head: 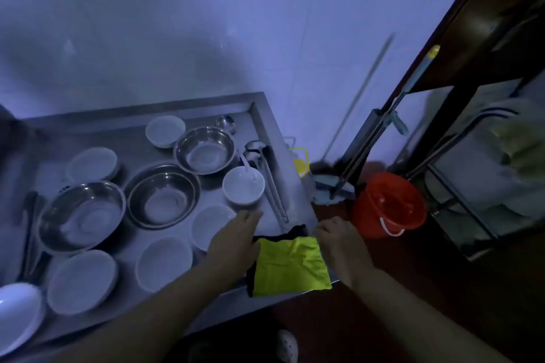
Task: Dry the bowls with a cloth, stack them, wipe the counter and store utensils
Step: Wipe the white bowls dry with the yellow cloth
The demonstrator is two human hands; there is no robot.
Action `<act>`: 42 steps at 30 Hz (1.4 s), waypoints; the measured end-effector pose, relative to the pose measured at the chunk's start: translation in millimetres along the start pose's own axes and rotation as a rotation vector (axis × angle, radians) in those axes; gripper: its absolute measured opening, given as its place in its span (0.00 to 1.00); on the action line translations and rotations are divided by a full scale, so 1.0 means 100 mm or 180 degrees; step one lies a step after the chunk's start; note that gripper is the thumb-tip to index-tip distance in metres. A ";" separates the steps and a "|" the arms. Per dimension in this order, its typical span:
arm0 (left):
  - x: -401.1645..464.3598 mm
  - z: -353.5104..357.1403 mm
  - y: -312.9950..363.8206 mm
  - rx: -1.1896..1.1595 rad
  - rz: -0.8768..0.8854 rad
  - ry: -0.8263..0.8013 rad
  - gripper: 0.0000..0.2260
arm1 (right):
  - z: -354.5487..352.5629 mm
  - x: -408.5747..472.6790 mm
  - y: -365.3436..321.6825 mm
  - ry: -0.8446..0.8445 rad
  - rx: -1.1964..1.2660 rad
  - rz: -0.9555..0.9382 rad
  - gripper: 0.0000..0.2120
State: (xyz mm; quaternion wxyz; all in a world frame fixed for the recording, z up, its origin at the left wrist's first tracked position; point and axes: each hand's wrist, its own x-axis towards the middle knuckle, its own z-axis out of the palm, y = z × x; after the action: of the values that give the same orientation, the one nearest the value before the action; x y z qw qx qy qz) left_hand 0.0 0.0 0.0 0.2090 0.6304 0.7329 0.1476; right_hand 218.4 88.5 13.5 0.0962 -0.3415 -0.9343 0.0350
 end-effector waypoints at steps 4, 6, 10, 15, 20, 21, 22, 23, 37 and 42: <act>-0.01 0.51 0.19 0.0129 -0.0006 -0.0625 0.23 | 0.27 -0.25 0.21 -0.0615 0.0081 -0.0322 0.18; -0.03 0.72 0.27 0.0215 0.0104 -0.0755 0.20 | 0.41 -0.33 0.32 -0.0828 0.0196 -0.0641 0.17; -0.07 0.98 0.35 0.0400 0.0268 -0.0656 0.15 | 0.57 -0.43 0.48 -0.1162 0.0215 -0.1096 0.25; -0.14 1.16 0.34 0.0379 0.0031 -0.0418 0.19 | 0.60 -0.31 0.55 -0.0961 0.0511 -0.1257 0.18; -0.17 1.23 0.43 0.0145 -0.0556 -0.0252 0.21 | 0.53 -0.13 0.56 -0.1087 0.1044 -0.0514 0.10; -0.16 1.20 0.45 0.0008 -0.0638 -0.0080 0.17 | 0.50 -0.09 0.55 -0.1011 0.1205 -0.0371 0.12; -0.16 1.15 0.48 -0.0268 -0.0762 0.0139 0.14 | 0.43 -0.04 0.53 -0.0906 0.1411 -0.0244 0.13; -0.14 1.08 0.49 -0.0617 -0.0905 0.0354 0.10 | 0.35 0.01 0.50 -0.0806 0.1663 -0.0120 0.12; -0.05 0.00 -0.06 -0.1569 -0.1195 0.0430 0.07 | -0.02 0.54 0.01 -0.0538 0.2874 0.0468 0.04; 0.21 -0.01 -0.77 0.1345 -0.1823 0.0303 0.15 | 0.08 0.58 -0.13 -0.0403 0.3083 0.1043 0.06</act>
State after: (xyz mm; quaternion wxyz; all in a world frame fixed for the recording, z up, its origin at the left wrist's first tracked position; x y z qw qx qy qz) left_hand -69.3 8.3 -38.6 0.0726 0.4211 0.9031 -0.0426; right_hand 165.3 116.4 16.6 0.1799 -0.3969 -0.7492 0.4989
